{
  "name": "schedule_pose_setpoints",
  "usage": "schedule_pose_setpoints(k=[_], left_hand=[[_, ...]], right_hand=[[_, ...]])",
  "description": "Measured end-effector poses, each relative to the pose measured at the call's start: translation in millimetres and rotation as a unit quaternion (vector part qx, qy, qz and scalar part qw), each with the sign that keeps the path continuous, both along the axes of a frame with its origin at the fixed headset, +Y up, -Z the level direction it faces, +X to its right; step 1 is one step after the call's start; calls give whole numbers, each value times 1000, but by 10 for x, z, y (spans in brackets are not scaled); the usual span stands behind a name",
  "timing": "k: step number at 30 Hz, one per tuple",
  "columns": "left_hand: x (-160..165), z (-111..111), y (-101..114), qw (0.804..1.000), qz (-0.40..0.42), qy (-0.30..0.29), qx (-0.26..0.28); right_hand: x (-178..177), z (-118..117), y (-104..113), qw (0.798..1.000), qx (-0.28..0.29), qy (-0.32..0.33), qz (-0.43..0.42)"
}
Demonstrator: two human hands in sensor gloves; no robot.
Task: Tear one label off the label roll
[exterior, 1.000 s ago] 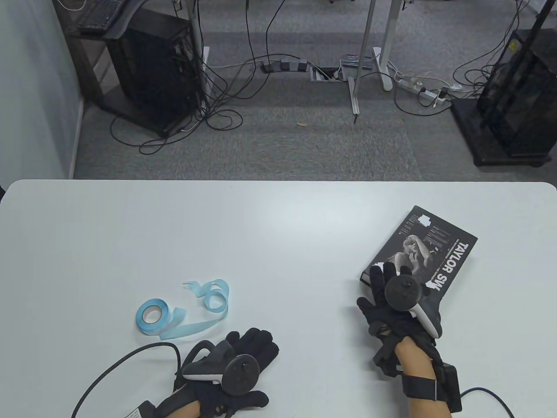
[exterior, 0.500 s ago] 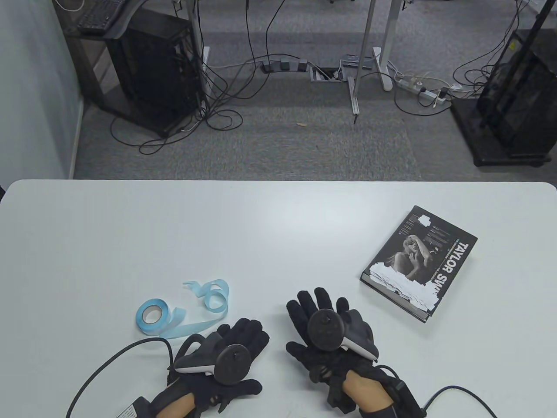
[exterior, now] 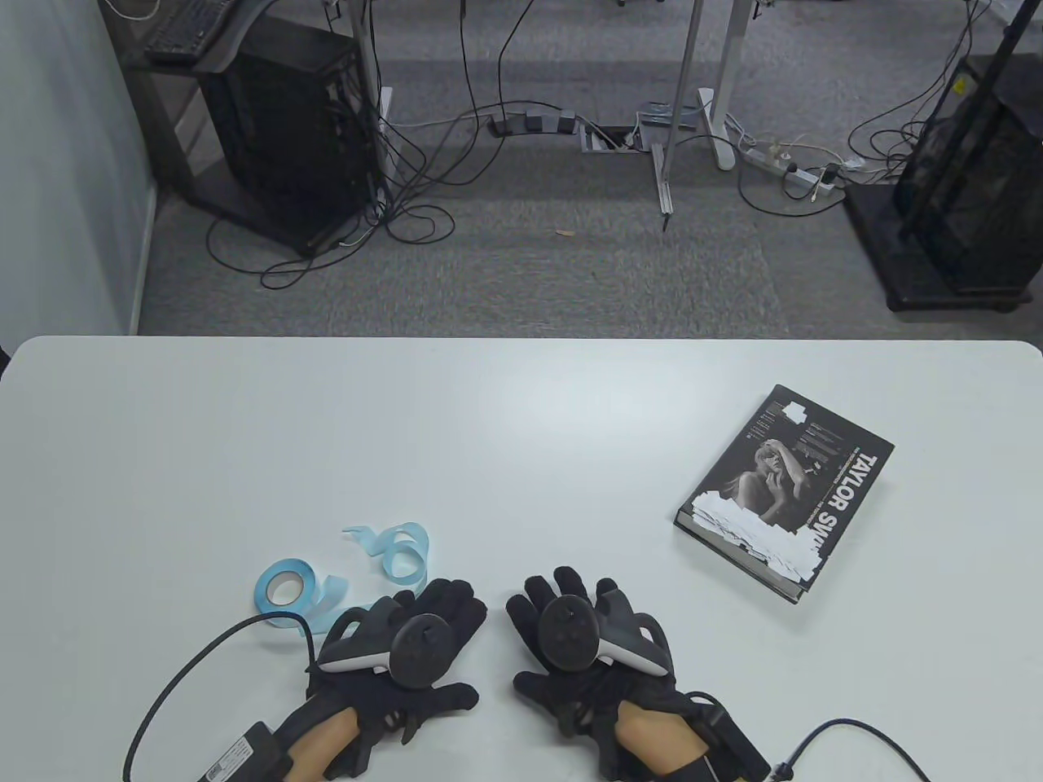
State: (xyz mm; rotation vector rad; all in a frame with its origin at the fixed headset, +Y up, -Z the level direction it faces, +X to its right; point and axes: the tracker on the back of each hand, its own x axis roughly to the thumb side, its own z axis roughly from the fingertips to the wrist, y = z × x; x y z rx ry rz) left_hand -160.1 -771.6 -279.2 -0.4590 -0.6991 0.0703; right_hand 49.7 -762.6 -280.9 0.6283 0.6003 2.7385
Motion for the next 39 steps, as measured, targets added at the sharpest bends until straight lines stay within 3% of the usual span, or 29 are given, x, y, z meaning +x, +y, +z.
schedule_pose_setpoints(k=[21, 31, 39], left_hand=[[-59, -103, -22, 999, -28, 9, 30], [-29, -107, 55, 998, -35, 2, 60], [-26, -104, 50, 998, -38, 2, 58]], right_hand=[[220, -180, 25, 998, -3, -53, 16], [436, -245, 169, 995, 45, -91, 17], [469, -206, 217, 994, 51, -92, 6]])
